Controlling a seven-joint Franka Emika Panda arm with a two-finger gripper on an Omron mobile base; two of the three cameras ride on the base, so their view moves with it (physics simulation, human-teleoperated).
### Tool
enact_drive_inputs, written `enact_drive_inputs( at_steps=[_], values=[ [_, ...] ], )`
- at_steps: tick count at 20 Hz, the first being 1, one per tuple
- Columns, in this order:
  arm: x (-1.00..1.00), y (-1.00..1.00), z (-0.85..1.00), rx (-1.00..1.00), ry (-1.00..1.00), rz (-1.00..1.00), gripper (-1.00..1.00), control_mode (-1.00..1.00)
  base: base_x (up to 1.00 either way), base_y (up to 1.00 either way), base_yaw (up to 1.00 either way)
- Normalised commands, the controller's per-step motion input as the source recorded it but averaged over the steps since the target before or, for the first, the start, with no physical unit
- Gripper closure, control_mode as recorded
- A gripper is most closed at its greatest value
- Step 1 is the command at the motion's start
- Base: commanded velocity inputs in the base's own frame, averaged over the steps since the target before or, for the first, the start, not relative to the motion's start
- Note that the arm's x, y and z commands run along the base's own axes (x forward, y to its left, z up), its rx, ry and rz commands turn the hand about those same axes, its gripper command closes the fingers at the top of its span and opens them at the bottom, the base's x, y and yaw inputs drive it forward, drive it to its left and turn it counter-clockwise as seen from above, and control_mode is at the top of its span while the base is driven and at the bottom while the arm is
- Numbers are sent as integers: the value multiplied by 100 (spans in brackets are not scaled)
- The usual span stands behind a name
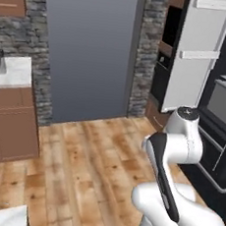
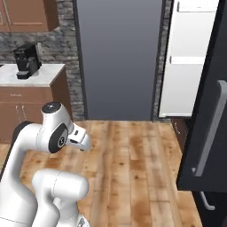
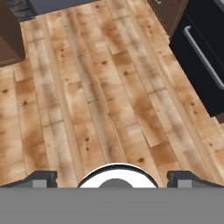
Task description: Retrieve the sausage and cheese from the fridge and place them on the cutting board on the counter.
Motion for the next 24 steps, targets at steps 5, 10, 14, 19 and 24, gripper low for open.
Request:
enact_drive_inputs(
  at_steps=[5, 10, 14, 19, 24],
  values=[
    [0, 0, 0, 0, 0, 0, -100, 100, 100, 50, -34],
    [0, 0, 0, 0, 0, 0, -100, 100, 100, 50, -37],
    [0, 0, 0, 0, 0, 0, -100, 100, 92, 22, -50],
    [0, 0, 0, 0, 0, 0, -100, 100, 46, 5, -60],
    [0, 0, 0, 0, 0, 0, -100, 100, 30, -2, -51]
  ],
)
